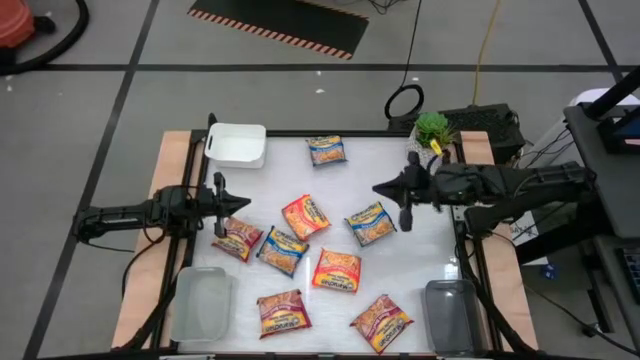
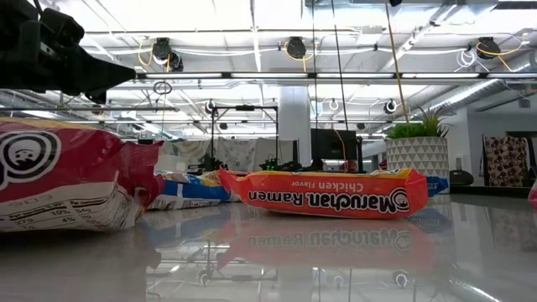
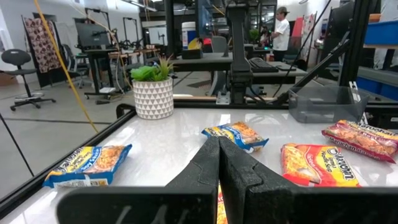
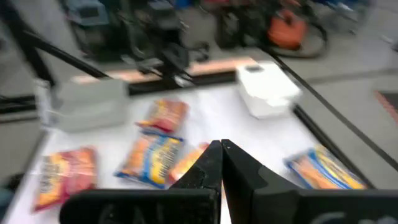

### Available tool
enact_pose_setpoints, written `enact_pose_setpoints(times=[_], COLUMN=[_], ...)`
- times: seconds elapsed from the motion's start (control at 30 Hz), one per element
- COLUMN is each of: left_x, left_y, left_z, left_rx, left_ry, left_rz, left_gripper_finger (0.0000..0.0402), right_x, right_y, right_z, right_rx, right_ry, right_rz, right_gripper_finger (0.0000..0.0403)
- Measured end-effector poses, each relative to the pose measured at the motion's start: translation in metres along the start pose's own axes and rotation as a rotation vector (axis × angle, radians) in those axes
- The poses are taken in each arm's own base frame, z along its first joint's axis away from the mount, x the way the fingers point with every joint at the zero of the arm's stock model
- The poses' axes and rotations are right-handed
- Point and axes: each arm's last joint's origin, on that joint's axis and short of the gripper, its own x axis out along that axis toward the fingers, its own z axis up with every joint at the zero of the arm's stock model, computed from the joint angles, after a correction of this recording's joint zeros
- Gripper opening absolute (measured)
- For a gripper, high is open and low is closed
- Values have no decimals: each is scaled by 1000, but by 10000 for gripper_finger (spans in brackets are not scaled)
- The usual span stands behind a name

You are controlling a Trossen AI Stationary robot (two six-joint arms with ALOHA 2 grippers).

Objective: Sort Maruchan noodles
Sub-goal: Put the middle right blue noodle pack into the black bin

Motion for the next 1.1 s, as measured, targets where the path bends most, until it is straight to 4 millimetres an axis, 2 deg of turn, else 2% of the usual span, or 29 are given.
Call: enact_pose_setpoints(times=[0.17, 0.3, 0.6, 0.87, 1.1], left_x=[0, 0, 0, 0, 0], left_y=[0, 0, 0, 0, 0], left_z=[0, 0, 2, 7, 9], left_rx=[0, 0, 68, 81, 79], left_ry=[1, -4, -22, -74, -95], left_rz=[0, 0, 2, 7, 8], left_gripper_finger=[4, 4, 4, 4, 4], right_x=[8, 11, 10, 29, 45], right_y=[14, 22, 36, 52, 71], right_z=[15, 14, -15, -49, -72], right_rx=[-30, -33, 83, 121, 46], right_ry=[96, 166, 422, 680, 783], right_rz=[-39, -26, -77, -232, -267], right_gripper_finger=[0, 0, 0, 0, 0])
